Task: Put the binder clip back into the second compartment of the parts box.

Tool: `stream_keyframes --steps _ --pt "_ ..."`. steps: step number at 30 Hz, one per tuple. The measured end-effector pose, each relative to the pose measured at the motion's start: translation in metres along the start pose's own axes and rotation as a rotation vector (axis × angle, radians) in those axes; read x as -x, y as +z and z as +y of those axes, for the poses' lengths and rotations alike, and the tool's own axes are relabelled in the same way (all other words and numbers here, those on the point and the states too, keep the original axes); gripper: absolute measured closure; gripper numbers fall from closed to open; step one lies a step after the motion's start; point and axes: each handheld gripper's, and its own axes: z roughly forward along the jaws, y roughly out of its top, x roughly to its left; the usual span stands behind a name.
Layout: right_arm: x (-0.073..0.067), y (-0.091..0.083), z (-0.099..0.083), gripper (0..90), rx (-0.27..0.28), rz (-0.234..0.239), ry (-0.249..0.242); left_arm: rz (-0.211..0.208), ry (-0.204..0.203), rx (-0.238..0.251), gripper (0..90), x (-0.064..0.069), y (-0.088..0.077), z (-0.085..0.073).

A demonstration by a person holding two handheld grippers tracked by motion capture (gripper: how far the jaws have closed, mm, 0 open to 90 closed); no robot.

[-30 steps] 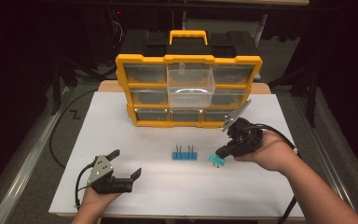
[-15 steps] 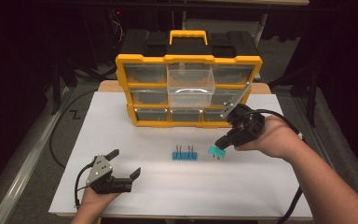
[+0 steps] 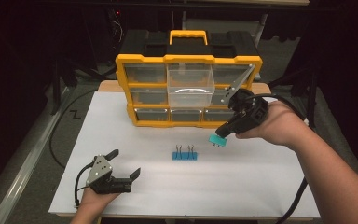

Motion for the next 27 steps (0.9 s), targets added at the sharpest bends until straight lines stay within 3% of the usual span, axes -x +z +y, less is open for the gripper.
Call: stream_keyframes --steps 20,22,23,27 --pt "-0.001 -0.048 0.034 89.7 0.02 -0.057 -0.019 -0.01 0.002 0.002 0.2 0.0 -0.001 0.0" --pt "-0.001 -0.054 0.039 89.7 0.027 -0.059 -0.018 -0.015 0.006 0.009 0.2 0.0 -0.001 0.0" --pt "0.0 -0.057 0.044 89.7 0.028 -0.063 -0.022 -0.014 0.018 0.035 0.4 0.001 -0.001 -0.001" --pt "0.001 -0.061 0.051 89.7 0.026 -0.068 -0.025 -0.03 0.003 0.042 0.4 0.001 -0.001 -0.001"
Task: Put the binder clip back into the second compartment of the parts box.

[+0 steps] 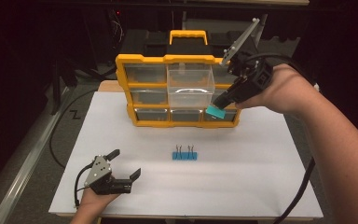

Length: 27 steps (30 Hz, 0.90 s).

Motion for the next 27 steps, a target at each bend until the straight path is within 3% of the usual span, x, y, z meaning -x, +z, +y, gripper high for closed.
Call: stream_keyframes --steps 8,19,27 --pt "0.0 -0.002 0.018 89.7 0.005 -0.003 -0.019 -0.005 -0.048 0.018 2.4 -0.003 -0.003 0.001" --pt "0.002 -0.011 0.053 89.6 0.023 -0.008 -0.042 -0.001 0.014 -0.05 0.3 0.001 0.002 -0.002" --pt "0.013 -0.012 0.075 89.7 0.021 -0.021 -0.035 -0.01 -0.007 -0.049 0.3 -0.001 0.001 -0.001"
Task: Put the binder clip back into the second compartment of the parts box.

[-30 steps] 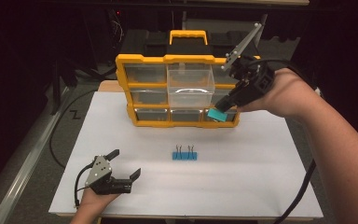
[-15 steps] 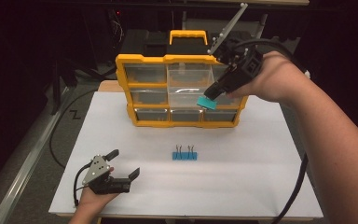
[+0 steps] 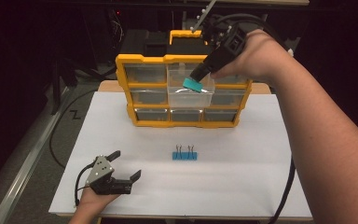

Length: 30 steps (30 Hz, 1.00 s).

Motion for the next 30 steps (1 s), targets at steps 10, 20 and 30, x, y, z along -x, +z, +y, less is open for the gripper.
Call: stream_keyframes --steps 10,20,30 --pt "0.019 0.014 0.026 89.6 -0.01 -0.014 0.01 -0.013 0.024 -0.028 0.8 0.002 0.002 -0.001" --pt "0.032 0.026 0.036 89.6 -0.036 -0.019 0.02 -0.014 0.027 -0.029 0.8 0.0 0.001 -0.001" --pt "0.044 0.045 0.039 89.5 -0.087 -0.011 0.036 -0.04 0.036 -0.039 0.8 0.003 0.001 -0.002"
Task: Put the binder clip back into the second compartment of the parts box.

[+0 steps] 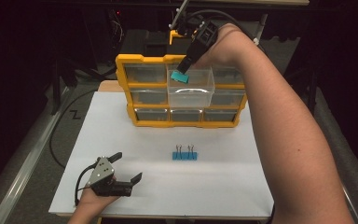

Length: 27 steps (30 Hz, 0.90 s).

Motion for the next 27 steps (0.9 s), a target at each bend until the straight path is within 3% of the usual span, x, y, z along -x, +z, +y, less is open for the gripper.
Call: stream_keyframes --steps 10,11,12,13,14,15,23,27 --pt "0.0 0.003 0.0 89.2 -0.008 -0.002 0.009 -0.009 0.016 -0.019 1.8 0.001 0.002 0.0" --pt "0.0 0.002 -0.001 86.4 -0.008 -0.005 0.008 -0.007 0.017 -0.021 1.8 0.002 0.003 0.0" --pt "0.001 0.001 -0.001 77.0 0.002 -0.013 0.013 -0.005 0.018 -0.021 1.8 0.002 0.003 0.0" --pt "-0.001 -0.001 -0.002 61.2 0.023 -0.021 0.027 -0.006 0.018 -0.022 1.8 0.002 0.003 0.0" --pt "-0.001 -0.001 -0.002 61.2 0.023 -0.021 0.027 -0.006 0.018 -0.023 1.8 0.002 0.004 0.0" --pt "-0.004 -0.006 -0.004 53.9 0.035 -0.04 0.025 -0.005 0.015 -0.024 1.9 0.001 0.004 0.0" --pt "-0.019 -0.015 -0.023 45.8 0.024 -0.039 0.023 -0.003 0.014 -0.023 1.9 0.002 0.004 0.0" --pt "-0.036 -0.027 -0.043 40.2 0.02 -0.051 0.02 -0.001 0.015 -0.02 1.8 0.002 0.003 0.0"
